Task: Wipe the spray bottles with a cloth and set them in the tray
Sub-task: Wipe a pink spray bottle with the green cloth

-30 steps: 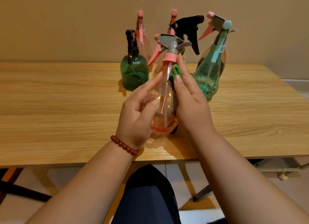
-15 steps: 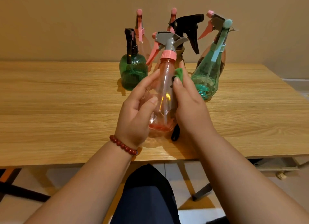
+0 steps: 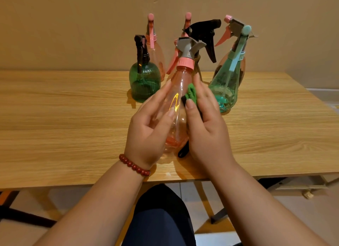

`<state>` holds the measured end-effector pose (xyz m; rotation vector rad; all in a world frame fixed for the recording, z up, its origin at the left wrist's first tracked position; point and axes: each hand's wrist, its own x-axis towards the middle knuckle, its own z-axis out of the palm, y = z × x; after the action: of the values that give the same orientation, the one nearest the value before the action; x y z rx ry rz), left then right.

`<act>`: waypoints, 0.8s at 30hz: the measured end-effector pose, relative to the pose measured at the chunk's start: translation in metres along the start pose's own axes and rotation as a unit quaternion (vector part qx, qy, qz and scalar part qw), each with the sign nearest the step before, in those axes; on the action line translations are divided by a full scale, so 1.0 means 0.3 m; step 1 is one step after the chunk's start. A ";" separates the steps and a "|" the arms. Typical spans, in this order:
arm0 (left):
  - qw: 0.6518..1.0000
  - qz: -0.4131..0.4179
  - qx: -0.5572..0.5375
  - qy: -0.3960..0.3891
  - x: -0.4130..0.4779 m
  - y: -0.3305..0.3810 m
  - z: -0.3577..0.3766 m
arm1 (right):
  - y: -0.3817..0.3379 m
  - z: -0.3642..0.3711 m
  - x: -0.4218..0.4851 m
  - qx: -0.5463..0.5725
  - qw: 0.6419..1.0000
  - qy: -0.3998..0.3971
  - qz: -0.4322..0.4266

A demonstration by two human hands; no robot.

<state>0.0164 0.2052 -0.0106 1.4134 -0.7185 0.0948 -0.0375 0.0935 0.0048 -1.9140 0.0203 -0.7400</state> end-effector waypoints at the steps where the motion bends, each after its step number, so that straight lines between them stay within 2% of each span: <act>1: 1.000 0.002 -0.002 0.006 -0.002 0.003 -0.001 | 0.002 -0.001 -0.009 0.013 1.000 0.001 -0.005; 5: 0.999 0.007 -0.031 0.019 -0.009 0.011 0.003 | -0.007 -0.017 -0.010 0.065 0.995 0.070 0.007; 10: 1.000 0.010 -0.029 0.006 -0.011 0.010 0.013 | -0.027 -0.044 0.073 0.003 0.985 0.165 -0.054; 13: 0.999 0.021 -0.033 0.009 -0.009 0.013 0.013 | -0.032 -0.015 0.073 -0.049 0.987 0.129 -0.086; 18: 0.999 0.026 -0.031 0.028 -0.006 0.009 0.001 | -0.018 0.004 -0.025 -0.018 0.996 0.050 -0.076; 24: 0.999 0.021 -0.030 0.008 -0.008 0.011 0.014 | -0.022 -0.016 0.024 -0.002 0.994 0.094 -0.063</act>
<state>0.0112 0.2027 -0.0089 1.3395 -0.7323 0.1158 -0.0361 0.0903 0.0148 -1.8566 0.0170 -1.0043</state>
